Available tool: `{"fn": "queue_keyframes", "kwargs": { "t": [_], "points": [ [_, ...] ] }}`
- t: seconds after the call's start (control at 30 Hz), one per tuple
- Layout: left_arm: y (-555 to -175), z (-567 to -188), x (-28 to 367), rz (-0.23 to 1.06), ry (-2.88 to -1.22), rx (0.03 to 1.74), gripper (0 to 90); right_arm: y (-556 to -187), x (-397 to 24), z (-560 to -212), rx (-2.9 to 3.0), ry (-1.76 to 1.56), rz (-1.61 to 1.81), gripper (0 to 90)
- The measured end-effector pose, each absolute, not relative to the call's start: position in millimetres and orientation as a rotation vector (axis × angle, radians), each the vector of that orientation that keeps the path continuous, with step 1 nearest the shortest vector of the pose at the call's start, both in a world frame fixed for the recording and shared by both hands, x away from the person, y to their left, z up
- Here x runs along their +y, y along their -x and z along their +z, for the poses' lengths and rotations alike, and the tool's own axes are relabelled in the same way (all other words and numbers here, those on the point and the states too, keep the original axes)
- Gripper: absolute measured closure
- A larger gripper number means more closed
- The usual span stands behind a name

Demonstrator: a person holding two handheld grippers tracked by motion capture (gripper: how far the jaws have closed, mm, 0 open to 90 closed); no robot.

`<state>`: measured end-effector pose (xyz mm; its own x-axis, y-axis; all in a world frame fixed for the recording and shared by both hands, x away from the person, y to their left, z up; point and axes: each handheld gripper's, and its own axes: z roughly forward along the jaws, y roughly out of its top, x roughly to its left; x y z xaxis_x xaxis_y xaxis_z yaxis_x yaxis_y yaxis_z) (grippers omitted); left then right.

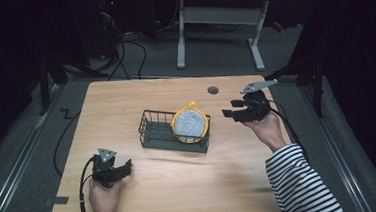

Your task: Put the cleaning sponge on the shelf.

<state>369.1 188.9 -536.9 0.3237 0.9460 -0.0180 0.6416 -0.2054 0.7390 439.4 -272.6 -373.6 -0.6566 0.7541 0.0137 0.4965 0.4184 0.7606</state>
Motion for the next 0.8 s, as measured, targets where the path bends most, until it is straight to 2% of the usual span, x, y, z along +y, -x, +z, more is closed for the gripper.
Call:
{"fn": "queue_keyframes", "kwargs": {
  "t": [0.8],
  "points": [
    [-369.0, -536.9, 188.7, 0.595, -1.936, 1.399, 25.1, -391.9, -334.3, -386.7, 2.227, -1.223, 1.136, 48.8]
  ]
}}
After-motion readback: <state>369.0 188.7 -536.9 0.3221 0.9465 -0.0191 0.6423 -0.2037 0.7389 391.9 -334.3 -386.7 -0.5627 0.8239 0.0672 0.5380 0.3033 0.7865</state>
